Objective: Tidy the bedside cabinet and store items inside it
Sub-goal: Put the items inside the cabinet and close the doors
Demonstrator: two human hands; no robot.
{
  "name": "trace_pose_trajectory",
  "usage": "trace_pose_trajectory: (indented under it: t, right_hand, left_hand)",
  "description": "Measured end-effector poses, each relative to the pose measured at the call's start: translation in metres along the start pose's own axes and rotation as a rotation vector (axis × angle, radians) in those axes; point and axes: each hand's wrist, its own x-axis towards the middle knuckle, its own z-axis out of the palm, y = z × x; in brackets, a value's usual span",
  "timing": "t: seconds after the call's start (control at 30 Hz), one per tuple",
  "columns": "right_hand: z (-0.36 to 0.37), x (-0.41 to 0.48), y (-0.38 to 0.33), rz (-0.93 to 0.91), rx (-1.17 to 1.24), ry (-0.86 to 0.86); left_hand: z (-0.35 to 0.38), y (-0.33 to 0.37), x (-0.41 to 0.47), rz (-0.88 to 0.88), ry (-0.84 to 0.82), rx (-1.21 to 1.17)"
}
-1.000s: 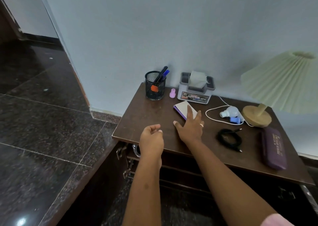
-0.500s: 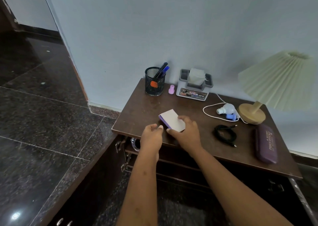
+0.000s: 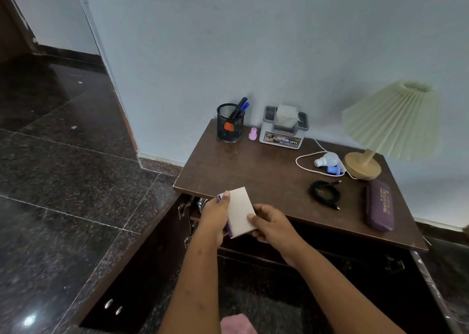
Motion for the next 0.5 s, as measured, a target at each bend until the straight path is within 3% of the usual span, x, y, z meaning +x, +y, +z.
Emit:
trace_pose_trajectory:
  t: [0.2,0.5]
  right_hand:
    - [0.009,0.007,0.016,0.087,0.008,-0.159]
    - [0.027,0.020,0.040,0.209,-0.002,-0.217]
  left_hand:
    - [-0.015,-0.012,0.013,-0.074,-0.039,0.112]
    - [-0.034,-0.036,0.027,-0.211,0.037,0.150]
